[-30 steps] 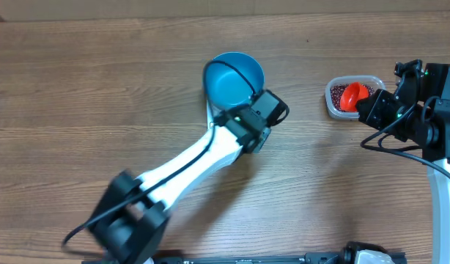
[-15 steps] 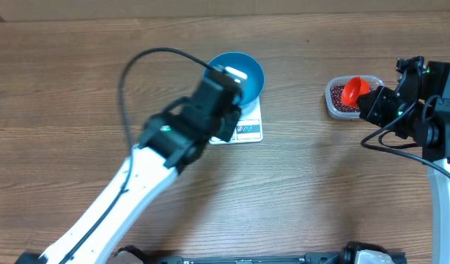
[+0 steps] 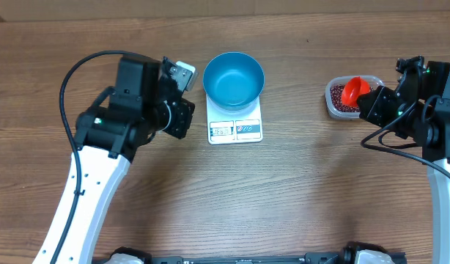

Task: Scoop item into bowl and weigh 150g on scale
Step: 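Withdraw the left gripper back to the left of the scale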

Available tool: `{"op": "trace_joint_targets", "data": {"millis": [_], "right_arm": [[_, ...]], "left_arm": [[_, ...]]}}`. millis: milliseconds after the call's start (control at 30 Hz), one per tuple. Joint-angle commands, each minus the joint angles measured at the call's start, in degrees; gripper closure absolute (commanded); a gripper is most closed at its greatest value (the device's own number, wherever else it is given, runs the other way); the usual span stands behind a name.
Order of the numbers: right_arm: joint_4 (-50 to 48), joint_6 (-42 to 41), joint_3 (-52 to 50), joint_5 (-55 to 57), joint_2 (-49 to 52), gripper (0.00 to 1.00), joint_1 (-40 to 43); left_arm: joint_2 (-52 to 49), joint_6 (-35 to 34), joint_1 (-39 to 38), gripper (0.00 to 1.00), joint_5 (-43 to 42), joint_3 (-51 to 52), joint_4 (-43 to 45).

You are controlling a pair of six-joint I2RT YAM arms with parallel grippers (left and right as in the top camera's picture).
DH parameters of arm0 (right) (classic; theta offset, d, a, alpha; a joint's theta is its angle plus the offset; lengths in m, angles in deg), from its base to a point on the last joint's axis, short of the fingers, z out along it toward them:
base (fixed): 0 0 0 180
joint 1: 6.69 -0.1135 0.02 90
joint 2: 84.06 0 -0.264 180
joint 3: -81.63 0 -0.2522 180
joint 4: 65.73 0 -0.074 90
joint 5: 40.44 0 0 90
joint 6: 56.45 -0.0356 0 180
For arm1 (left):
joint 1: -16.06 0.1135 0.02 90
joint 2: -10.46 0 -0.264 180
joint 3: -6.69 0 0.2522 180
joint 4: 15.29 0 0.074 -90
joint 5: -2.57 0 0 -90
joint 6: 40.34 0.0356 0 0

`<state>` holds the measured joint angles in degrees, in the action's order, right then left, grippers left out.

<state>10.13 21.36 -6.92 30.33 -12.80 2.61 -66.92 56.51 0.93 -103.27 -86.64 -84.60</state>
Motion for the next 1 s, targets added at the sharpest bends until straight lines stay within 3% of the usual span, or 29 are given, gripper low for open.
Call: {"op": "trace_joint_targets", "data": {"millis": [0,100,200,267,333,367,967], "right_arm": [[-0.48,0.31,1.99,0.11,-0.42,0.96,0.09],[-0.48,0.31,1.99,0.11,-0.42,0.96,0.09],[-0.52,0.31,1.99,0.11,-0.42,0.96,0.09],[-0.52,0.31,1.99,0.11,-0.42,0.96,0.09],[-0.52,0.31,1.99,0.13,-0.42,0.96,0.09],[-0.52,0.31,1.99,0.13,-0.42,0.96,0.09],[-0.48,0.31,1.99,0.13,-0.42,0.96,0.09]], "left_arm": [[-0.11,5.46,0.66,0.90,-4.52,-0.94,-0.61],[-0.28,5.38,0.48,0.79,-3.67,-0.83,-0.81],[-0.59,5.38,0.50,0.56,-3.63,-0.83,-0.83],[-0.66,5.38,0.48,0.35,-3.61,-0.83,-1.09],[-0.72,5.38,0.50,0.04,-3.19,-0.83,-1.22],[-0.76,5.40,0.50,0.00,-3.17,-0.83,-1.20],[-0.98,5.38,0.50,0.00,-3.04,-0.83,-1.20]]}}
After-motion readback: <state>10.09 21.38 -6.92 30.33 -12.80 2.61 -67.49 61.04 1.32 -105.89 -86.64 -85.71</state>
